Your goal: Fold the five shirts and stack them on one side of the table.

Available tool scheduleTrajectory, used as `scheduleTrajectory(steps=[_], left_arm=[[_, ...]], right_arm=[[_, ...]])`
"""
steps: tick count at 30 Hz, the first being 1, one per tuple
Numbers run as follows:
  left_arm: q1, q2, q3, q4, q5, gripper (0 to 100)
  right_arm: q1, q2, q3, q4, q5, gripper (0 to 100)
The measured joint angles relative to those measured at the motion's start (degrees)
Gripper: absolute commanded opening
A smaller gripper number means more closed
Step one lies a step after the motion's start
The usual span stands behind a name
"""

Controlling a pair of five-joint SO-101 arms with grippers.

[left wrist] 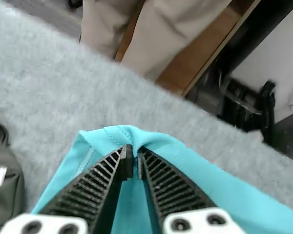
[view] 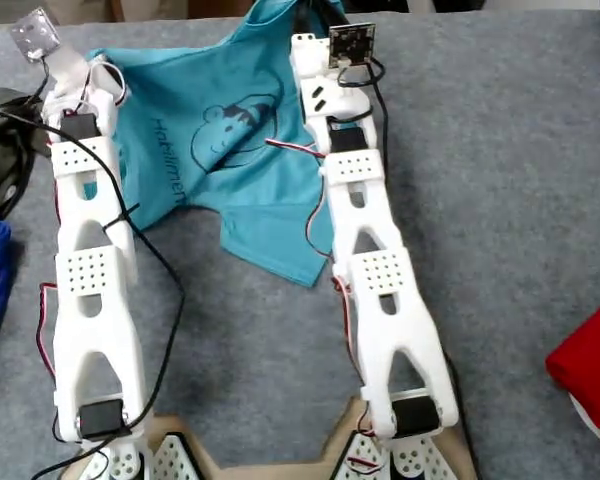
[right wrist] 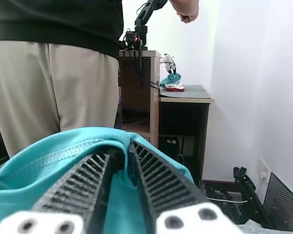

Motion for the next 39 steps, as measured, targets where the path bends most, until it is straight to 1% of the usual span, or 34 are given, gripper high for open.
scheduleTrajectory(steps=[4, 8, 16, 18, 22, 25, 28, 32, 36, 37, 39], left_arm=[[-0.09, 0.09, 2.2, -1.93, 0.0, 8], [-0.53, 0.09, 2.55, -2.37, 0.0, 2], [-1.41, 0.09, 2.64, -2.2, 0.0, 4], [-1.49, 0.09, 2.55, 0.97, 0.0, 8], [-1.05, 0.0, 2.55, 12.48, 0.0, 17], [0.62, 0.0, 2.55, 19.16, 0.0, 18], [2.11, 0.0, 2.37, 23.47, -0.09, 18], [2.99, 0.0, 1.93, 27.6, -0.09, 16], [3.08, 0.0, 1.85, 28.4, -0.18, 3], [3.08, 0.0, 1.85, 28.4, -0.44, 1], [3.08, 0.0, 1.85, 28.4, -2.9, 2]], right_arm=[[0.0, 0.0, 0.0, 0.0, 0.0, 0.6], [0.0, 0.0, 0.0, 0.0, 0.0, 0.6], [0.0, 0.0, 0.0, 0.0, 0.0, 0.6], [0.0, 0.0, 0.0, 0.0, 0.0, 0.6], [0.0, 0.0, 0.09, 0.0, 0.0, 0.6], [0.0, 0.0, 0.18, 0.0, 0.0, 0.6], [0.0, 0.0, 0.18, 0.0, 0.0, 0.6], [0.0, 0.0, 0.18, 0.0, 0.0, 0.6], [0.0, 0.0, 0.18, 0.0, 0.0, 0.6], [0.0, 0.0, 0.18, 0.0, 0.0, 0.6], [0.0, 0.0, 0.18, 0.0, 0.0, 0.6]])
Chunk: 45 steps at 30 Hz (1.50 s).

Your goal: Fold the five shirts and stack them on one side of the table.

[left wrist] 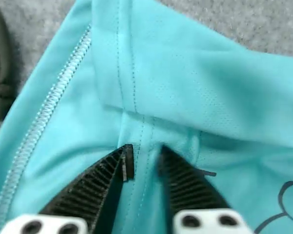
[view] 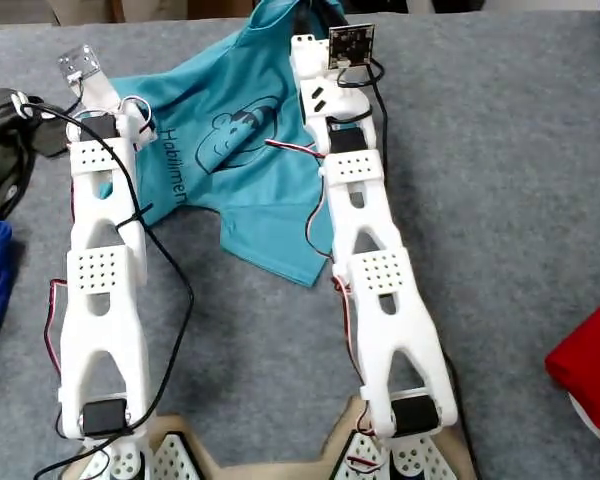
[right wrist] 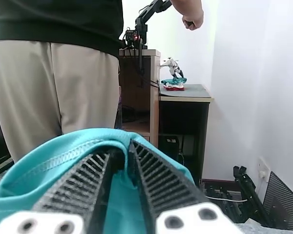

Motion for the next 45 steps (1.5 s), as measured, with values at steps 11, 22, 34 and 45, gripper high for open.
scheduleTrajectory(steps=[11, 22, 34, 45], left_arm=[[0.0, 0.0, -5.71, 16.7, -4.84, 2], [-2.9, -12.75, -7.47, 33.41, -8.09, 2], [-3.43, -37.27, -7.56, 34.2, -2.29, 2], [-2.99, -68.13, -8.35, 34.29, -0.7, 2]], right_arm=[[0.0, 0.0, 0.0, 0.0, 0.0, 0.6], [0.0, -6.15, -2.81, 24.7, -8.88, 0.6], [0.35, -39.38, -2.9, 64.18, -11.34, 0.7], [-2.29, -69.01, -4.13, 76.57, -6.42, 0.8]])
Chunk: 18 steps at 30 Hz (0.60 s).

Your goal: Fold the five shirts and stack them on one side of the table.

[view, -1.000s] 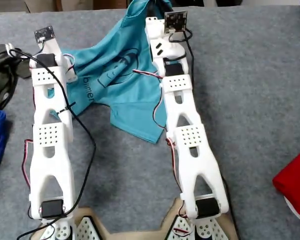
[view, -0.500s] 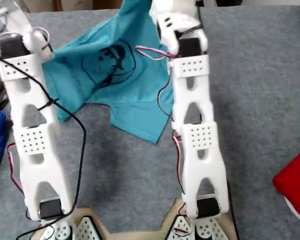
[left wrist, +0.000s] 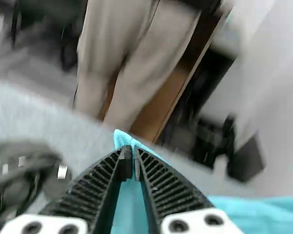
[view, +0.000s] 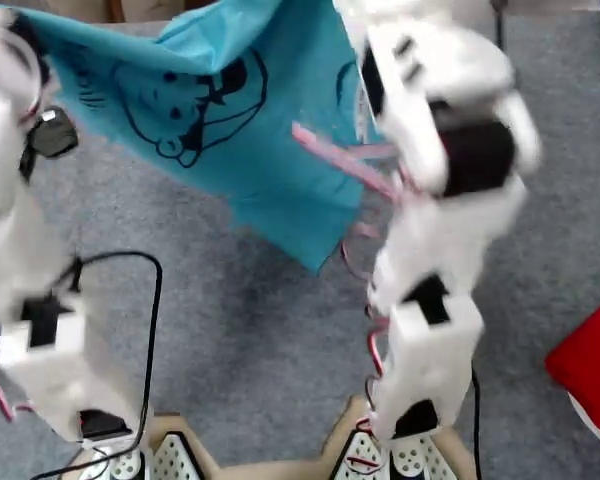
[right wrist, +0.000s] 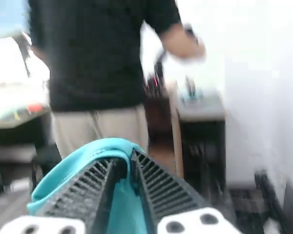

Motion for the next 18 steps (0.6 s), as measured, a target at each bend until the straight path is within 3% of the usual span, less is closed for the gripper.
scheduleTrajectory(steps=[10, 13, 18], left_arm=[[-0.09, -28.84, 3.16, 0.0, 0.0, 2], [-0.18, -38.24, 13.71, 0.0, 0.0, 2], [-0.18, -56.0, 43.96, 0.0, 0.0, 2]], right_arm=[[-0.09, -20.57, -1.14, 17.76, 0.0, 0.8], [-0.09, -23.82, -1.49, 24.53, 0.0, 0.7], [-0.09, -26.37, -0.62, 28.4, 0.0, 0.7]])
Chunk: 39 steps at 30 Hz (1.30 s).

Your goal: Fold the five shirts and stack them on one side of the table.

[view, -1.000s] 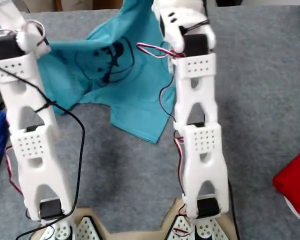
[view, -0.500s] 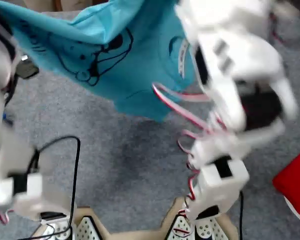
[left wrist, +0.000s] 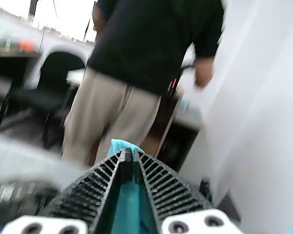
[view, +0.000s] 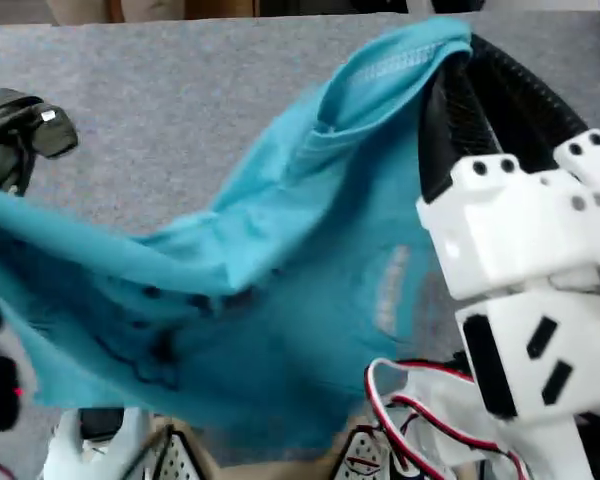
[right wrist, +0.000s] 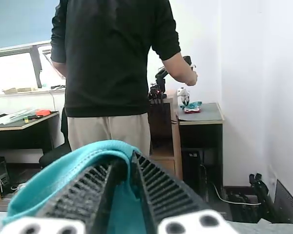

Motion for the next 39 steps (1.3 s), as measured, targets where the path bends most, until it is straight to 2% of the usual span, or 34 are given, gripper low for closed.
scheduleTrajectory(steps=[4, 7, 9, 14, 19, 21, 25, 30, 35, 39], left_arm=[[0.0, -11.78, 24.97, 0.0, -2.99, 2], [0.09, -13.1, 42.2, -0.7, -5.89, 2], [0.09, -12.57, 51.96, -5.01, -7.12, 2], [-3.43, -11.16, 70.33, -25.67, -7.38, 2], [-3.96, -2.11, 82.73, -49.05, -8.7, 2], [-2.9, 2.73, 84.04, -53.36, -9.14, 2], [-0.79, 14.07, 84.04, -56.97, -9.32, 2], [-0.44, 30.07, 79.56, -61.63, -9.32, 2], [0.62, 45.01, 69.27, -61.89, -9.32, 2], [2.81, 55.3, 60.57, -56.09, -10.99, 2]], right_arm=[[1.93, -1.85, 8.53, 0.09, 0.0, 0.7], [2.29, -1.41, 19.6, 0.0, -1.58, 0.7], [2.29, -1.32, 27.43, -2.02, -3.6, 0.7], [3.08, -0.18, 47.03, -17.58, -6.24, 0.7], [3.08, 4.13, 66.02, -37.71, -6.24, 0.7], [3.08, 5.8, 72.7, -44.57, -6.24, 0.7], [3.08, 9.67, 83.43, -56.09, -6.24, 0.7], [3.08, 13.98, 90.55, -68.92, -6.24, 0.7], [5.01, 18.64, 91.43, -77.1, -6.24, 0.8], [8.18, 22.42, 91.43, -80.18, -5.01, 0.8]])
